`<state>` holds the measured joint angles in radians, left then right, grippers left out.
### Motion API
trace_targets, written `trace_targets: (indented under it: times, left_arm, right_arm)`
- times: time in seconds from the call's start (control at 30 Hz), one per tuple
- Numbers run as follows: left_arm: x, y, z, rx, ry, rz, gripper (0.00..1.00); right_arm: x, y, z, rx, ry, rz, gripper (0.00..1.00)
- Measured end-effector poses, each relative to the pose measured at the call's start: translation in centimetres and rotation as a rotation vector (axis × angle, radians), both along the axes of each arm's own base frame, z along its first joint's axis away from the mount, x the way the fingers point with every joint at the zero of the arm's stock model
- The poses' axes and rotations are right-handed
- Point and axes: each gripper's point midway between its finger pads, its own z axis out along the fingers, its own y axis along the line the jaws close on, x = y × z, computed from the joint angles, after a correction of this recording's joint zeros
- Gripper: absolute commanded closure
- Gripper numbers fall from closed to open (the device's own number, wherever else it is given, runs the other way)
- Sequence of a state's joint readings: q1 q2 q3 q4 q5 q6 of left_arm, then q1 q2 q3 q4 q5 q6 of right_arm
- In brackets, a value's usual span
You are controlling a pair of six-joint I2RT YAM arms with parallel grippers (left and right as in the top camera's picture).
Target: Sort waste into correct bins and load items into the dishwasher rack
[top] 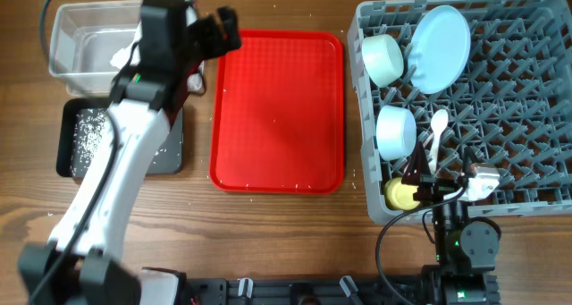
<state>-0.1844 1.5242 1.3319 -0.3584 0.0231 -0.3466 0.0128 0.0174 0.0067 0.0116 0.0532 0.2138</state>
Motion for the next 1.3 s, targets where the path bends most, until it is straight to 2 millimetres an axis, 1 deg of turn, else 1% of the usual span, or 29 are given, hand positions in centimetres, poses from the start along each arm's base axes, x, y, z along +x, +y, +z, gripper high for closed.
trace_targets:
  times: [0.07, 0.13, 0.2, 0.27, 0.3, 0.4, 0.5, 0.6, 0.67, 0.73, 0.8, 0.9, 1.07, 1.1, 1.13, 1.3]
  left_arm:
    - [-2.3, 2.6, 0.5, -0.008, -0.050, 0.049, 0.00]
    - [-3.8, 4.4, 1.1, -0.017, -0.111, 0.084, 0.00]
    - [-6.1, 6.5, 0.7, -0.025, -0.161, 0.124, 0.00]
    - [-7.8, 8.0, 0.3, -0.033, -0.193, 0.152, 0.00]
    - [-9.4, 9.0, -0.2, -0.035, -0.208, 0.175, 0.00]
    - [-12.3, 10.2, -0.9, -0.021, -0.252, 0.197, 0.00]
    - [-15.4, 10.7, -1.4, 0.022, -0.327, 0.195, 0.00]
    - [-17.2, 11.1, -2.0, 0.055, -0.403, 0.205, 0.00]
    - [-18.5, 11.6, -2.9, 0.075, -0.469, 0.223, 0.00]
    - [-19.2, 11.6, -3.3, 0.104, -0.532, 0.221, 0.00]
    - [-20.1, 11.5, -4.5, 0.134, -0.580, 0.213, 0.00]
    - [-20.7, 11.3, -6.6, 0.158, -0.596, 0.206, 0.00]
    - [-21.2, 10.8, -8.6, 0.238, -0.557, 0.151, 0.00]
    - [-21.3, 10.6, -9.6, 0.253, -0.521, 0.130, 0.00]
    - [-21.4, 10.5, -10.2, 0.256, -0.502, 0.123, 0.00]
    - [-21.5, 10.4, -10.0, 0.278, -0.514, 0.114, 0.00]
  right_arm:
    - [0.0, 0.0, 0.0, 0.000, 0.000, 0.000, 0.00]
    - [0.0, 0.0, 0.0, 0.000, 0.000, 0.000, 0.00]
    - [0.0, 0.0, 0.0, 0.000, 0.000, 0.000, 0.00]
    - [0.0, 0.0, 0.0, 0.000, 0.001, 0.000, 0.00]
    - [0.0, 0.0, 0.0, 0.000, 0.000, 0.000, 0.00]
    - [0.0, 0.0, 0.0, 0.000, 0.001, 0.000, 0.00]
    - [0.0, 0.0, 0.0, 0.000, 0.001, 0.000, 0.00]
    - [0.0, 0.0, 0.0, 0.000, 0.001, 0.000, 0.00]
    - [0.0, 0.0, 0.0, 0.000, 0.001, 0.000, 0.00]
    - [0.0, 0.0, 0.0, 0.000, 0.001, 0.000, 0.00]
    - [0.0, 0.0, 0.0, 0.000, 0.001, 0.000, 0.00]
    - [0.0, 0.0, 0.0, 0.000, 0.002, 0.000, 0.00]
    - [0.0, 0.0, 0.0, 0.000, 0.002, 0.000, 0.00]
    - [0.0, 0.0, 0.0, 0.000, 0.002, 0.000, 0.00]
    - [0.0, 0.0, 0.0, 0.000, 0.002, 0.000, 0.00]
    - [0.0, 0.0, 0.0, 0.000, 0.002, 0.000, 0.00]
